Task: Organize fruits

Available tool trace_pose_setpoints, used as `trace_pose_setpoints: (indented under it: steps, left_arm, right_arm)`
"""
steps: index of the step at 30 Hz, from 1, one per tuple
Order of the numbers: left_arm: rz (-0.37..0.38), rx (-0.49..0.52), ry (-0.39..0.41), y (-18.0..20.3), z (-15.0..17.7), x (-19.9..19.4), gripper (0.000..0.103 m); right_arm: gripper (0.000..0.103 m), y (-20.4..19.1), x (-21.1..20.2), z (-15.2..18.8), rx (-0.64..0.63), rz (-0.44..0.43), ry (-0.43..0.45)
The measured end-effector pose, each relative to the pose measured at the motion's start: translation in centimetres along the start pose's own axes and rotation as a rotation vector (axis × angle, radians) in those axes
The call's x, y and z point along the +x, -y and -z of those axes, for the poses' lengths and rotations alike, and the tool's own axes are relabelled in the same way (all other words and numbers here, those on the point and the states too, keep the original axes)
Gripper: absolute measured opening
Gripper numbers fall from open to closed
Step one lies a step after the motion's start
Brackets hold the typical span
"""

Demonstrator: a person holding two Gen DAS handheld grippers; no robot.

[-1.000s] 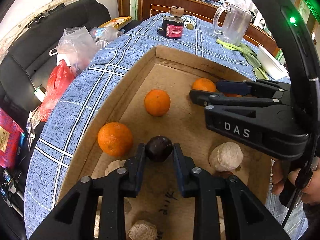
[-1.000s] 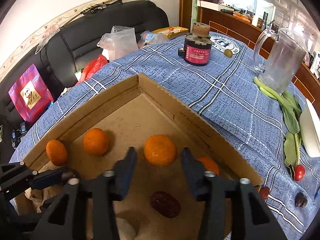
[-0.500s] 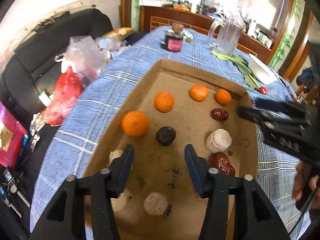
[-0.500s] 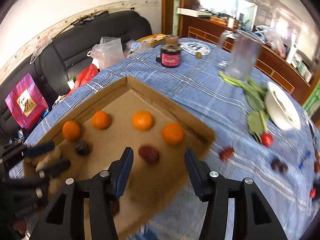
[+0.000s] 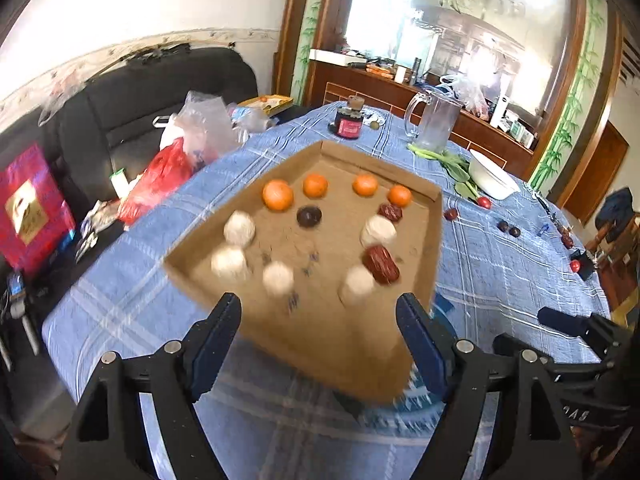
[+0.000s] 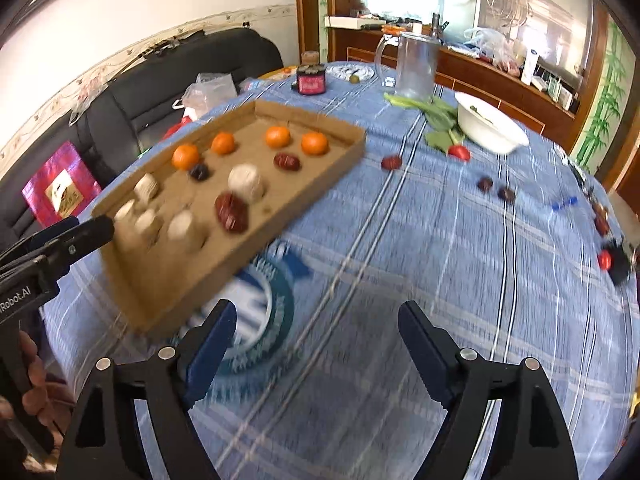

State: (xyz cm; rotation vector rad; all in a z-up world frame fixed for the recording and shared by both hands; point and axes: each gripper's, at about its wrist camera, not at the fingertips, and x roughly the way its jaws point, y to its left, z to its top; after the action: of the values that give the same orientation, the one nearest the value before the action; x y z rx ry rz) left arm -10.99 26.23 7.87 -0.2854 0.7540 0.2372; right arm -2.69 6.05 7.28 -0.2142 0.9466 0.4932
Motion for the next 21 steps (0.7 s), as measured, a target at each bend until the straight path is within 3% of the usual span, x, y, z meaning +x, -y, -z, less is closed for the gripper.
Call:
trace_pose_setpoints:
  steps: [4,7,12,17,21]
  left_arm:
    - [-0.132,0.011,-0.022,1.1,1.9,-1.6,0.079]
    - [-0.181,0.027,-0.007,0.9,2.5,-2.6,0.079]
    - [-0.152,-0.033,0.008,-1.1,2.7,-3.4,0.085]
    - [-0.154,0.052,-0.037,-1.3,2.5,-2.7,0.087]
    - [-0.121,0.102,-0.007,-1.3,2.5,-3.2,0.093]
  right_arm:
    - [0.091,-0.2,-1.5,1.5,0.018,0.017,0.020]
    - [0.093,-0.4,-3.1,2.4,0.043,0.022,0.051]
    - [0.096,-2.0,-5.1,3.3,0.018,0.106,0.123]
    - [0.098,-3.3,-5.7,3.6,0.048,0.141,0.145]
    - [0.098,-3.8,-6.2,4.1,0.093,0.163,0.169]
